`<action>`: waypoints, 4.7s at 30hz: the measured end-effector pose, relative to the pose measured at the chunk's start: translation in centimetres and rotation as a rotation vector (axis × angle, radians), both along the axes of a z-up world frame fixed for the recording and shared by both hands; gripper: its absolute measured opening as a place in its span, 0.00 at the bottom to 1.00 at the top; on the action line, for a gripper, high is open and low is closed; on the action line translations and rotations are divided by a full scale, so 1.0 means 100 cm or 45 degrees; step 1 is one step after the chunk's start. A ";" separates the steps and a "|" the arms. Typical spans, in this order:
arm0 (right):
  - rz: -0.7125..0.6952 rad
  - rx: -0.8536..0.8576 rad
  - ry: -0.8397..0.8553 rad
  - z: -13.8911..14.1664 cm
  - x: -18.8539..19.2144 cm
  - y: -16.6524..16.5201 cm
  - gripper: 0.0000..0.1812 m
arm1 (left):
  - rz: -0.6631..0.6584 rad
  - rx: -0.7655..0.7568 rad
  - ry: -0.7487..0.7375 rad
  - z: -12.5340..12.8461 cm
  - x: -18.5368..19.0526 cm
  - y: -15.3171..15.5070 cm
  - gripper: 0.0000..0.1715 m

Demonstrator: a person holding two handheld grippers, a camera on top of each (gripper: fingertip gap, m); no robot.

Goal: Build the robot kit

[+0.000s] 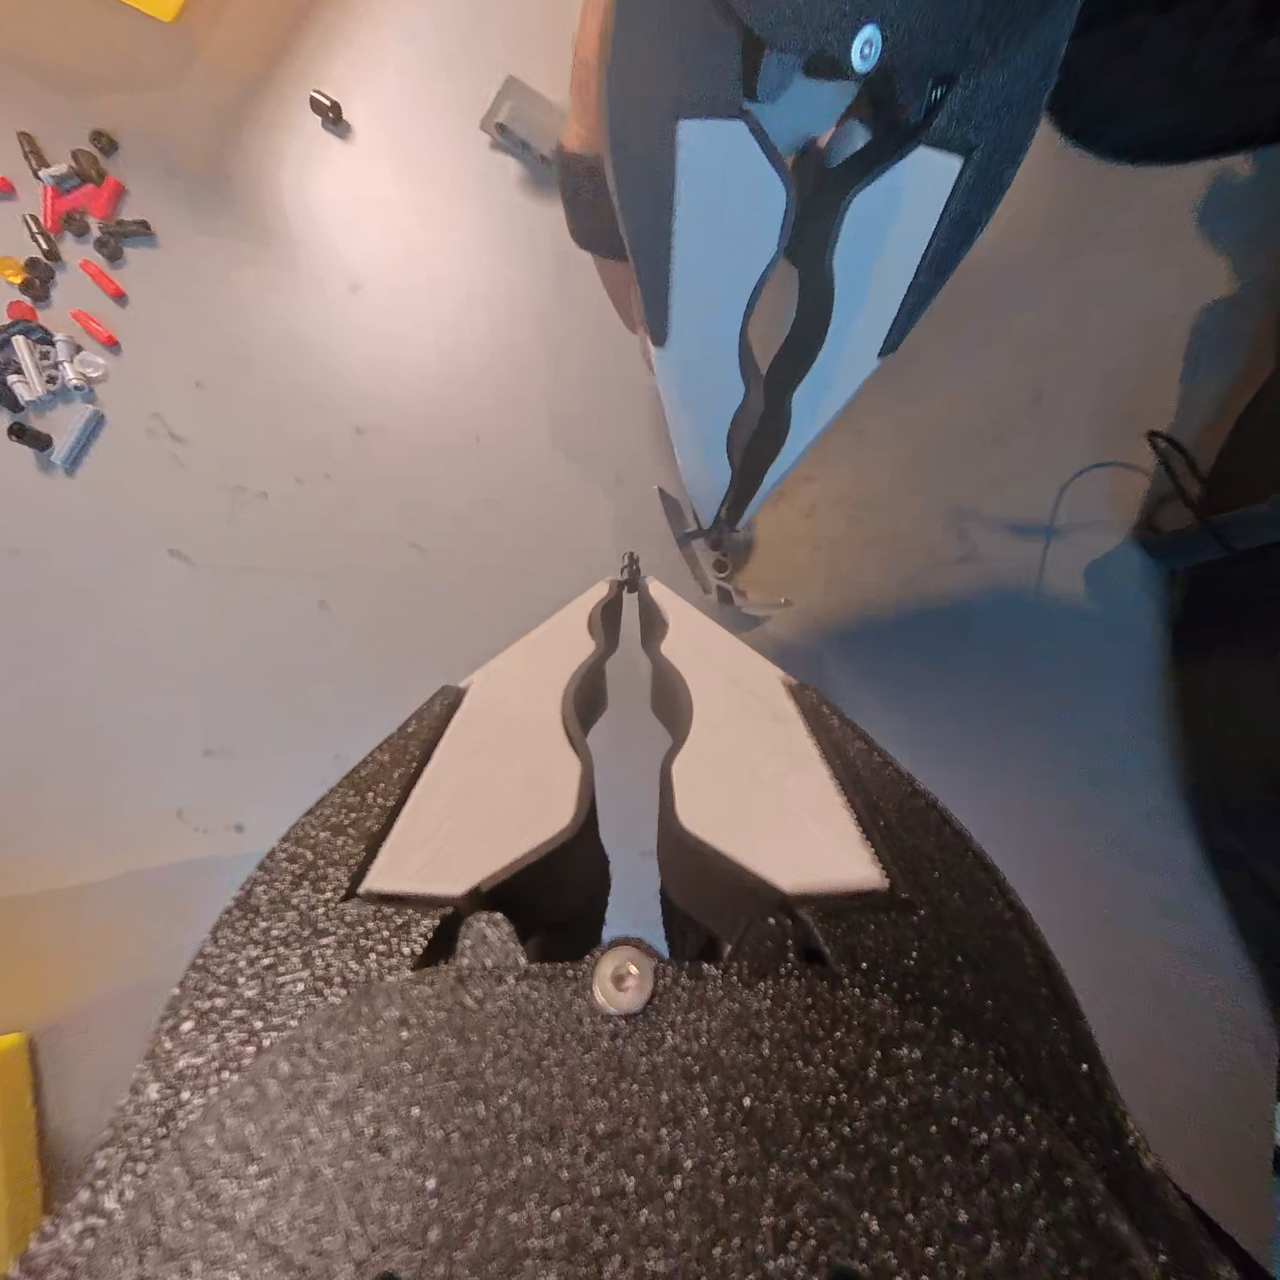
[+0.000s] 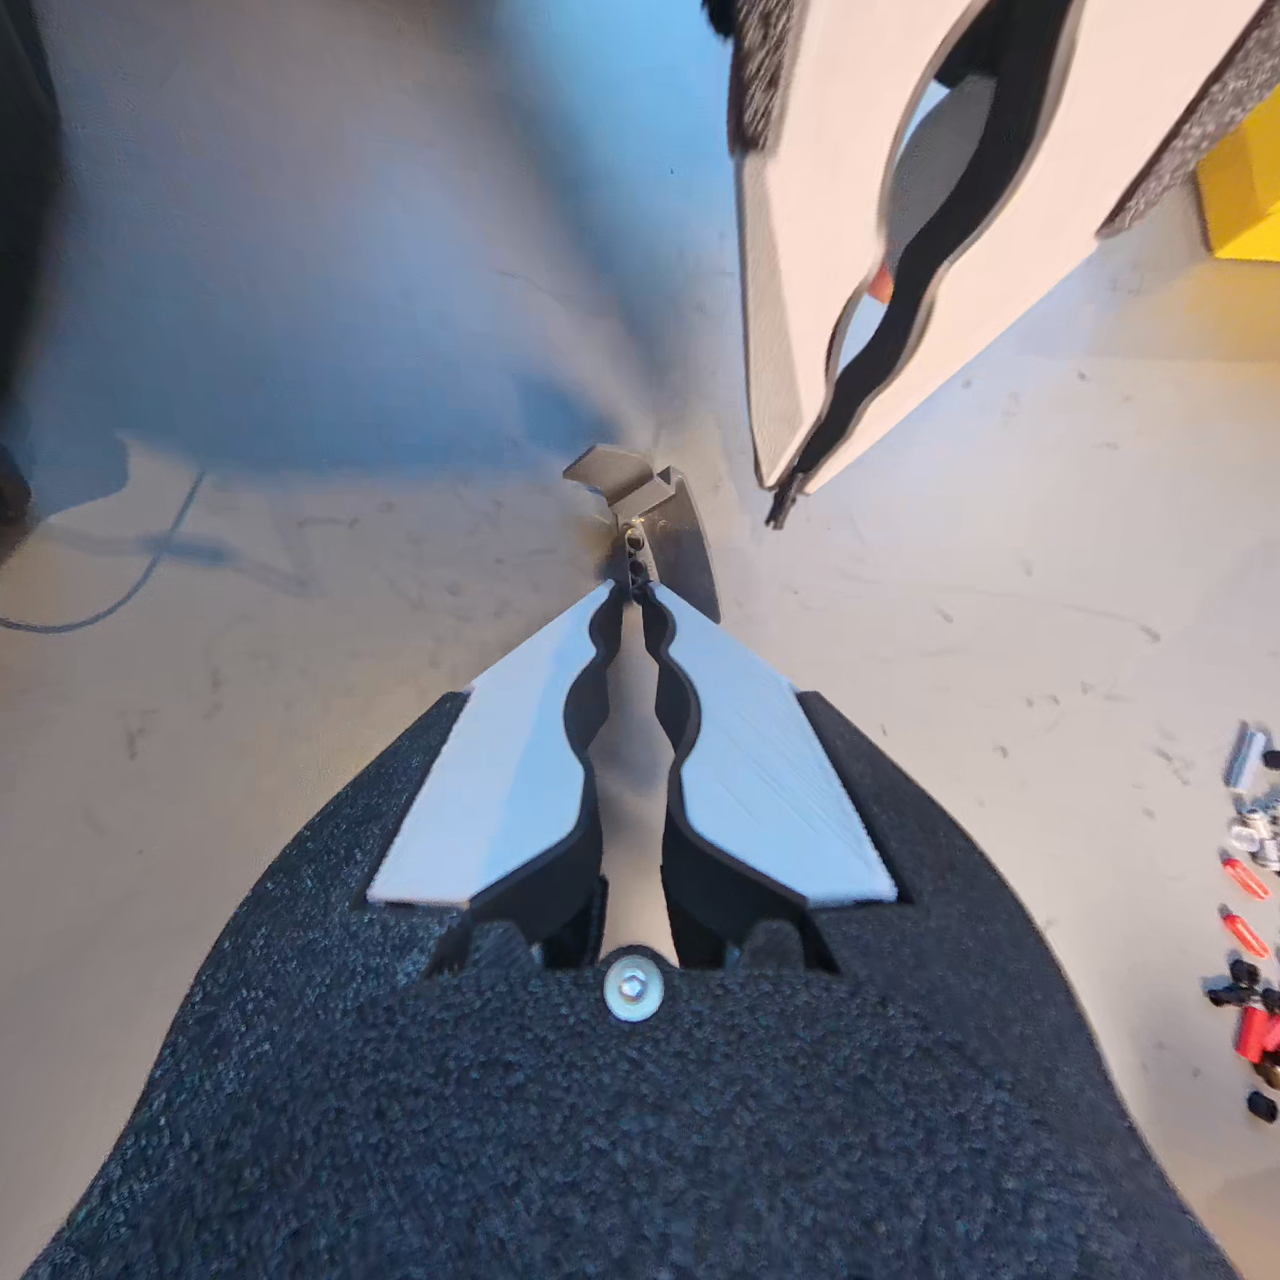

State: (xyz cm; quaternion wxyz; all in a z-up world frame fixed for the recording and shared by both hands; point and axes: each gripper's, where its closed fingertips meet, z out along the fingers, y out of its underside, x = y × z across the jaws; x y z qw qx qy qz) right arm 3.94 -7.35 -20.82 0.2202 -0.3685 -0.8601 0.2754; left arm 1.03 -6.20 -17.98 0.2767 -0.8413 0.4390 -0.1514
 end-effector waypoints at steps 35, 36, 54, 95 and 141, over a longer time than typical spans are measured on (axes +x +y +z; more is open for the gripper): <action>-0.172 -0.173 0.331 0.046 -0.004 -0.003 0.03 | -0.047 0.011 -0.426 0.022 0.033 -0.015 0.02; -0.192 -0.200 0.341 0.048 -0.005 -0.002 0.03 | -0.023 0.013 -0.479 0.025 0.033 -0.013 0.02; -0.535 -1.811 0.682 0.149 -0.022 0.031 0.02 | 0.226 0.963 -0.552 0.117 0.012 0.019 0.11; -0.452 -1.197 0.352 0.092 -0.021 0.011 0.02 | -0.106 0.762 -0.218 0.053 0.015 0.000 0.02; -0.268 -0.217 -0.032 0.010 -0.004 -0.029 0.02 | 0.246 0.451 -0.414 0.014 0.002 -0.029 0.00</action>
